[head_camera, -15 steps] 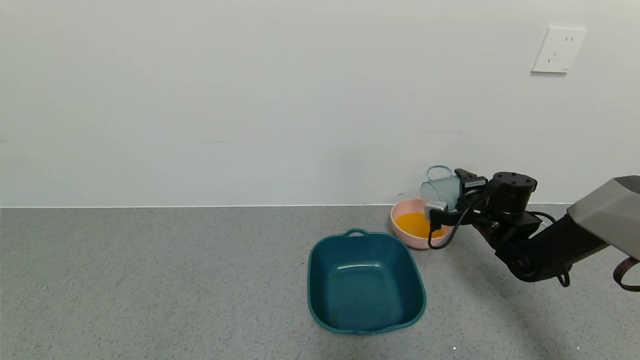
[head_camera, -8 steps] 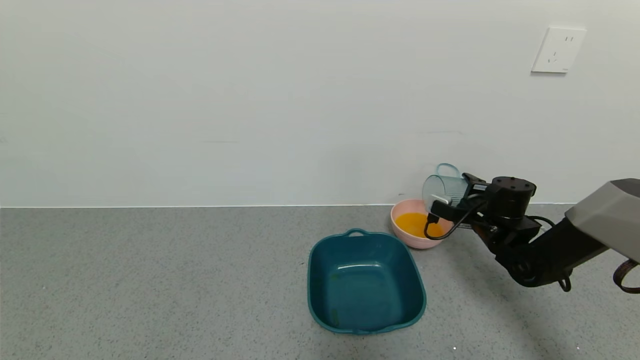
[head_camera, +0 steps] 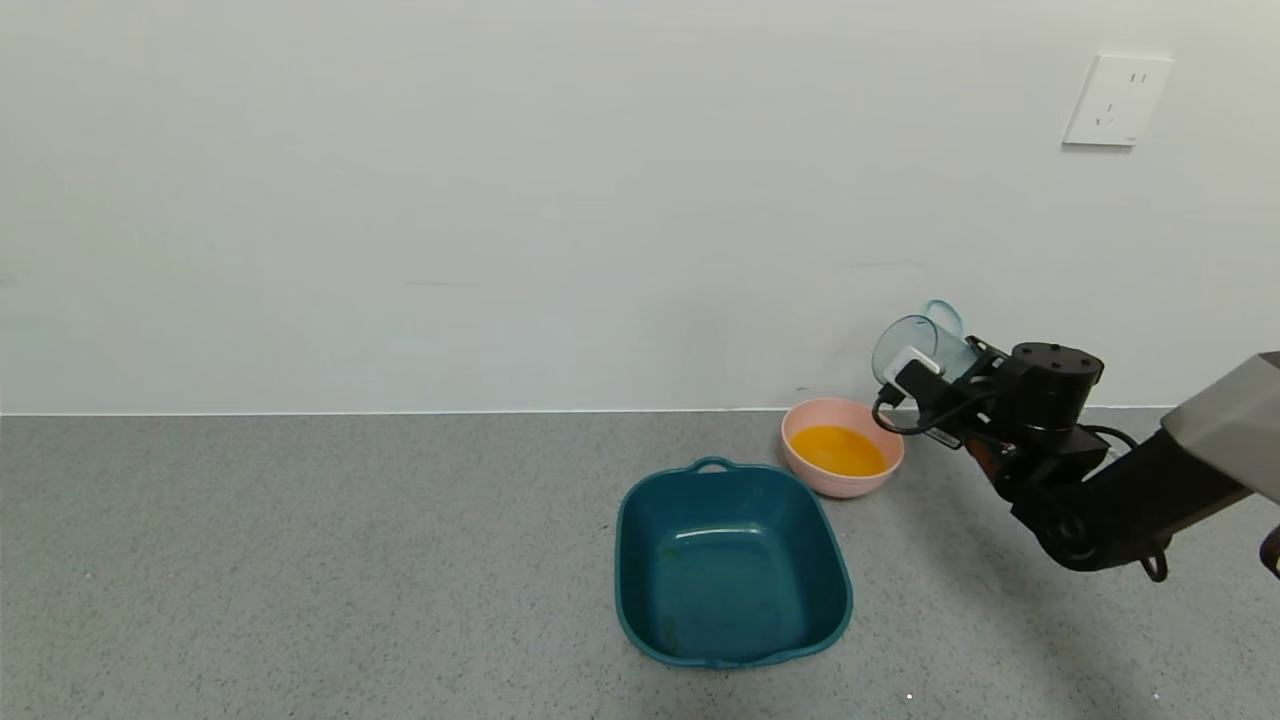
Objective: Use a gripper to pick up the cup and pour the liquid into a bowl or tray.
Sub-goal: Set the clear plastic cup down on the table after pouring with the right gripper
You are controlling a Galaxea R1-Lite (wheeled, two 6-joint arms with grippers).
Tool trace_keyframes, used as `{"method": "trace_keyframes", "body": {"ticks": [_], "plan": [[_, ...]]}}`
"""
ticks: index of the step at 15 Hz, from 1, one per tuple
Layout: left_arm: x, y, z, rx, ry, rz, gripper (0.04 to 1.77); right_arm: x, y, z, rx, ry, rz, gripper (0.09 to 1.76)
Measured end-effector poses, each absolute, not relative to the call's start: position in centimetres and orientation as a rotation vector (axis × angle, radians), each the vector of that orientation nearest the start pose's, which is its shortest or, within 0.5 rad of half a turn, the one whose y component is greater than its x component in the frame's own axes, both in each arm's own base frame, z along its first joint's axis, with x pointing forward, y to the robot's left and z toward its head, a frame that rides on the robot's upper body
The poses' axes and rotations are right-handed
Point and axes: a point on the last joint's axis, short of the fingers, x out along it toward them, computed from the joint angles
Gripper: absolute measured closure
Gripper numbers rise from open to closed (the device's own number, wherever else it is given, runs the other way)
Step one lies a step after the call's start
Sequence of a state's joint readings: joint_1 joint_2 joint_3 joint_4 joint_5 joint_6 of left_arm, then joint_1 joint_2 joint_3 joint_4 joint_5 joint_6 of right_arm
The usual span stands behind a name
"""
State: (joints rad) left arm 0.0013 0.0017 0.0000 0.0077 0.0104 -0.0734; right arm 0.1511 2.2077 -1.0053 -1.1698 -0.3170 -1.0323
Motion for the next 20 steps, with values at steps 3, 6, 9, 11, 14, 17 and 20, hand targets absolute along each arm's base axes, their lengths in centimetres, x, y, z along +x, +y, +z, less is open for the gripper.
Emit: {"method": "trace_keyframes", "body": {"ticks": [3, 6, 9, 11, 14, 17, 20], "plan": [[-2.3, 0.0, 7.5, -0.073, 0.009, 0.012, 0.09, 39.9, 4.1, 10.2, -0.888, 0.142, -0.163, 0.51], [-2.3, 0.0, 7.5, -0.073, 0.009, 0.012, 0.09, 39.2, 3.0, 10.2, -0.727, 0.152, -0.206, 0.51], [-2.3, 0.0, 7.5, -0.073, 0.009, 0.012, 0.09, 38.9, 2.7, 10.5, -0.578, 0.138, -0.269, 0.51], [-2.3, 0.0, 7.5, -0.074, 0.009, 0.012, 0.09, 38.8, 2.4, 10.5, -0.493, 0.132, -0.280, 0.51], [-2.3, 0.0, 7.5, -0.074, 0.009, 0.012, 0.09, 38.6, 2.1, 10.2, -0.338, 0.127, -0.293, 0.51], [-2.3, 0.0, 7.5, -0.073, 0.009, 0.012, 0.09, 38.5, 2.6, 9.8, -0.164, 0.111, -0.289, 0.51], [-2.3, 0.0, 7.5, -0.073, 0.009, 0.011, 0.09, 38.7, 2.7, 9.2, -0.026, 0.101, -0.293, 0.51]]}}
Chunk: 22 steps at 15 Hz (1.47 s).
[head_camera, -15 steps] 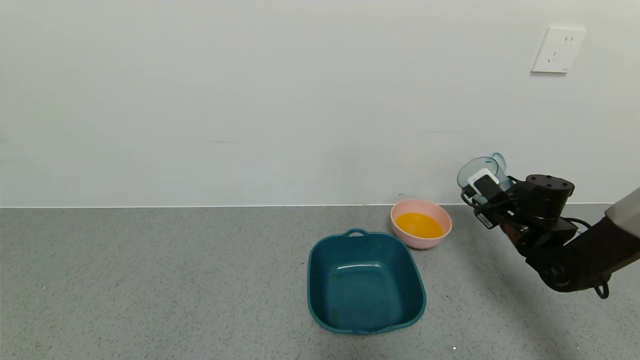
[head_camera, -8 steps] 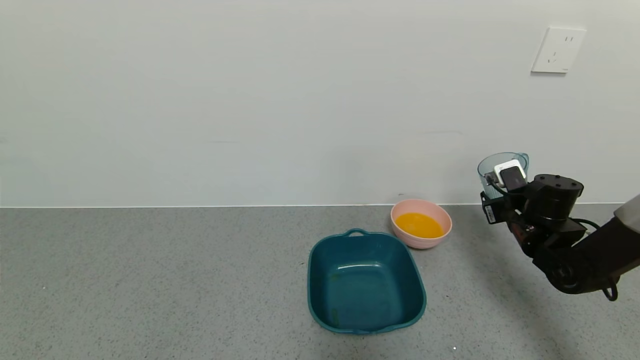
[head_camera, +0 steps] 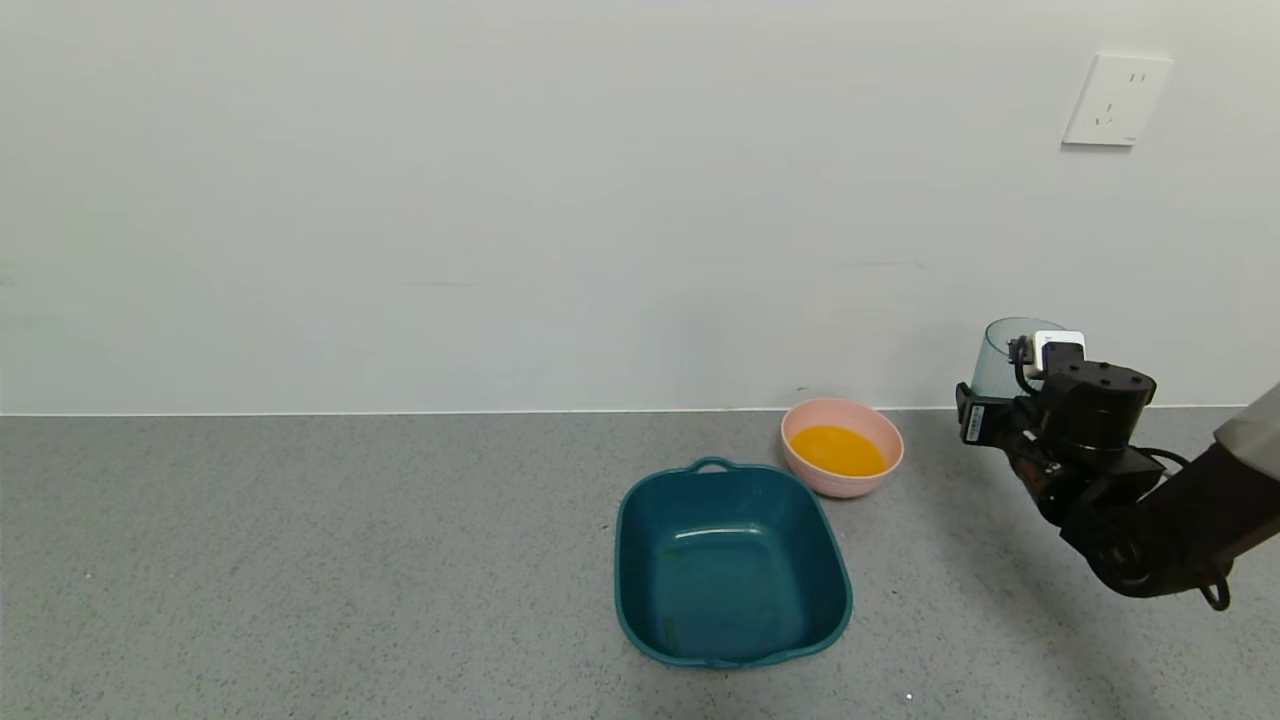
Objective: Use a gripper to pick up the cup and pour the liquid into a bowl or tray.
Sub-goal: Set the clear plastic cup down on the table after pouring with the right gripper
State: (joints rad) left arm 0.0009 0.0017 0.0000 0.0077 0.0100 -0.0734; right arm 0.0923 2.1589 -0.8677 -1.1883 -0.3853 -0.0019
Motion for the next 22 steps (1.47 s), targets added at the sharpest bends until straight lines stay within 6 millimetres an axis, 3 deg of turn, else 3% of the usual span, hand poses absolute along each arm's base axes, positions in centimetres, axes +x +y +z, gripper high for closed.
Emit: {"method": "trace_keyframes", "body": {"ticks": [9, 22], "plan": [[-2.3, 0.0, 7.5, -0.073, 0.009, 0.012, 0.09, 39.8, 2.5, 5.2, 0.056, 0.100, -0.300, 0.51], [-2.3, 0.0, 7.5, -0.074, 0.009, 0.012, 0.09, 42.8, -1.2, 0.3, 0.038, 0.155, -0.326, 0.51]]}}
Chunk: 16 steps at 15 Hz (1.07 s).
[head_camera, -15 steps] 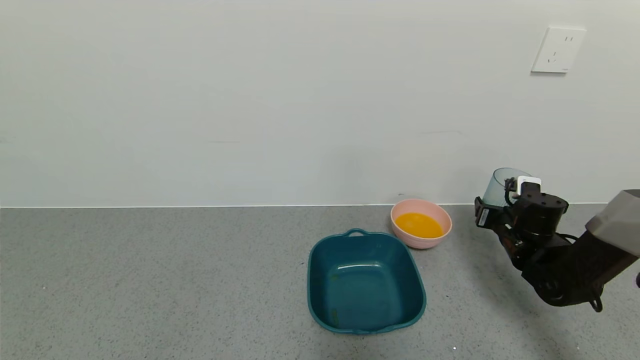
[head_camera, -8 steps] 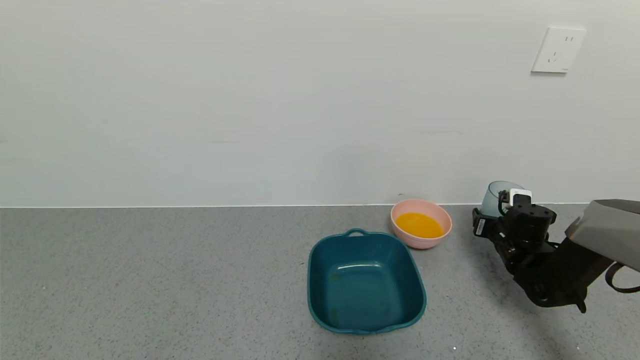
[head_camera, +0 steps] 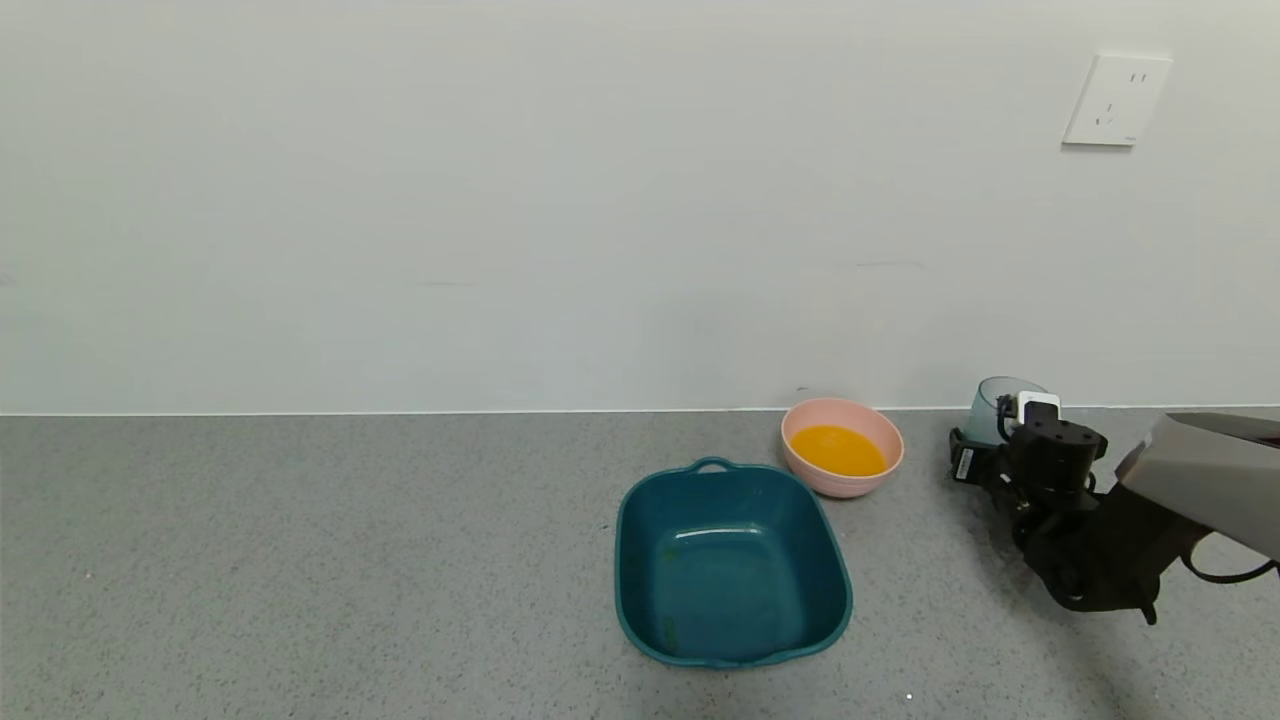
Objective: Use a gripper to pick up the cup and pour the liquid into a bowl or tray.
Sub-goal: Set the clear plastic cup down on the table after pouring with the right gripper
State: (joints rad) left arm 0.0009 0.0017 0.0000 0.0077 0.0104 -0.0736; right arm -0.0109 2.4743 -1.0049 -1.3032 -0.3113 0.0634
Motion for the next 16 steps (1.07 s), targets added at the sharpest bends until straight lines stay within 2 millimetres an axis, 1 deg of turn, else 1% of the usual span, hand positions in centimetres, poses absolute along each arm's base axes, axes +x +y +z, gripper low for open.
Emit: {"method": "trace_keyframes", "body": {"ticks": [4, 16], "plan": [[-2.3, 0.0, 7.5, -0.073, 0.009, 0.012, 0.09, 43.2, -1.6, -0.6, 0.035, 0.176, -0.335, 0.51], [-2.3, 0.0, 7.5, -0.073, 0.009, 0.012, 0.09, 43.1, -1.4, -1.3, 0.034, 0.198, -0.323, 0.51]]}}
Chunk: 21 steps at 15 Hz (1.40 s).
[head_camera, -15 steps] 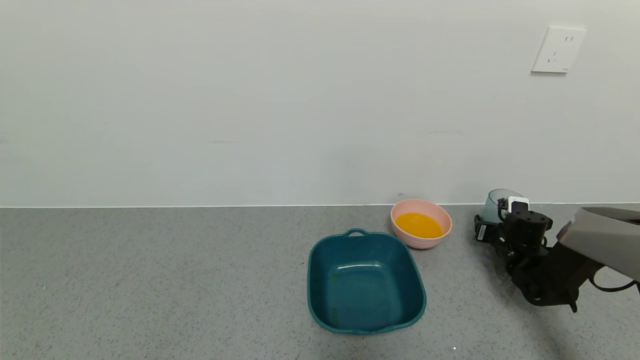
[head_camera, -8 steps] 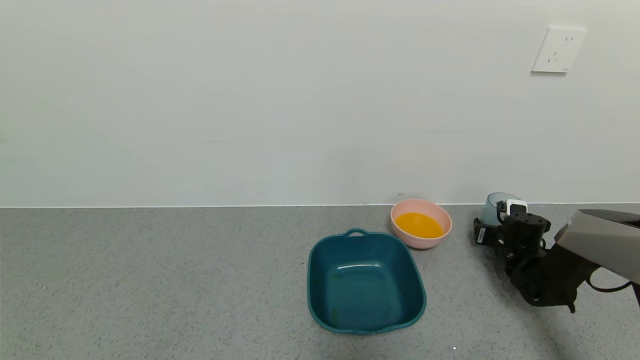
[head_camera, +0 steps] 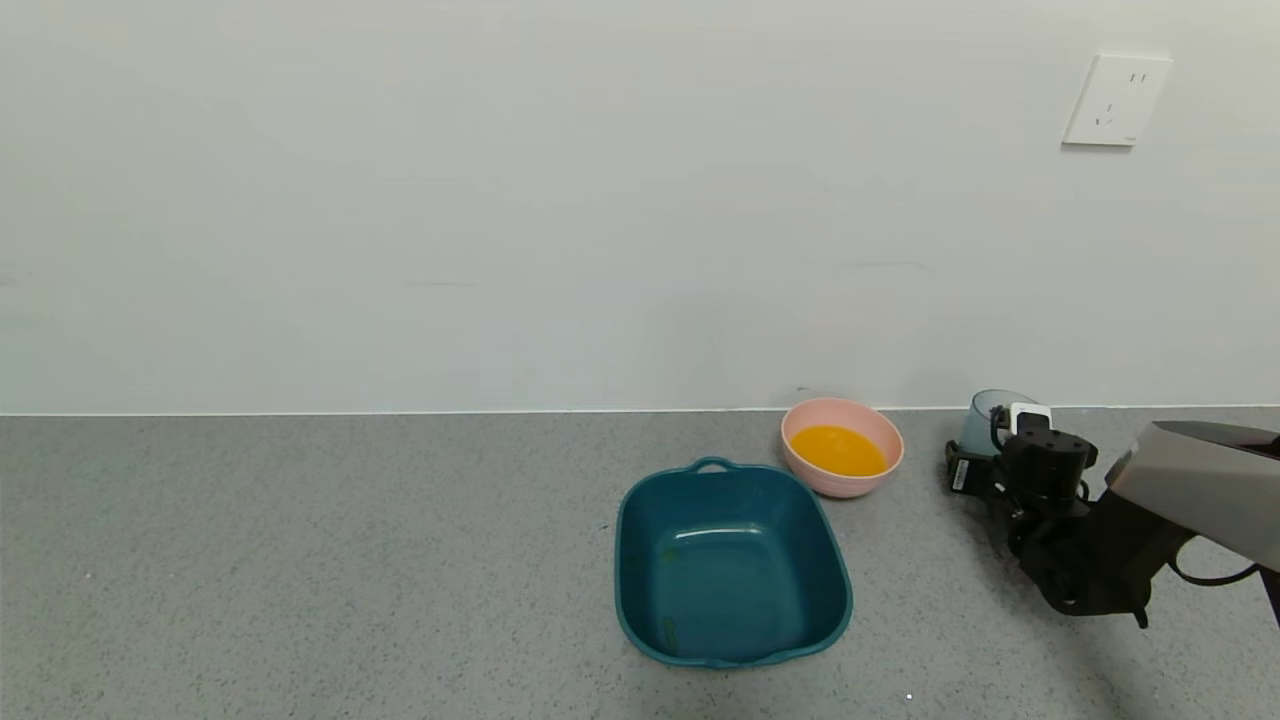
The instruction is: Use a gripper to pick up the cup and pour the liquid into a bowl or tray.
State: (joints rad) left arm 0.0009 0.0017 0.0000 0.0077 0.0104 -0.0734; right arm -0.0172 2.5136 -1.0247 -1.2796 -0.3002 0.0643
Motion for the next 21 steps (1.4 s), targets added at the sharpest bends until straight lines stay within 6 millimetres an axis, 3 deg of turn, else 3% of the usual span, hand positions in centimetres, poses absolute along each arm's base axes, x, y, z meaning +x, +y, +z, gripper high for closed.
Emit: {"method": "trace_keyframes", "body": {"ticks": [6, 13, 17, 21], "plan": [[-2.3, 0.0, 7.5, -0.074, 0.009, 0.012, 0.09, 43.0, -1.4, -1.4, 0.033, 0.204, -0.323, 0.32], [-2.3, 0.0, 7.5, -0.073, 0.009, 0.012, 0.09, 41.8, -1.4, -0.9, 0.032, 0.271, -0.278, 0.21], [-2.3, 0.0, 7.5, -0.074, 0.009, 0.011, 0.09, 39.8, -1.3, 0.9, 0.034, 0.339, -0.232, 0.18], [-2.3, 0.0, 7.5, -0.073, 0.009, 0.012, 0.09, 36.0, -1.4, 4.4, 0.045, 0.397, -0.168, 0.17]]}}
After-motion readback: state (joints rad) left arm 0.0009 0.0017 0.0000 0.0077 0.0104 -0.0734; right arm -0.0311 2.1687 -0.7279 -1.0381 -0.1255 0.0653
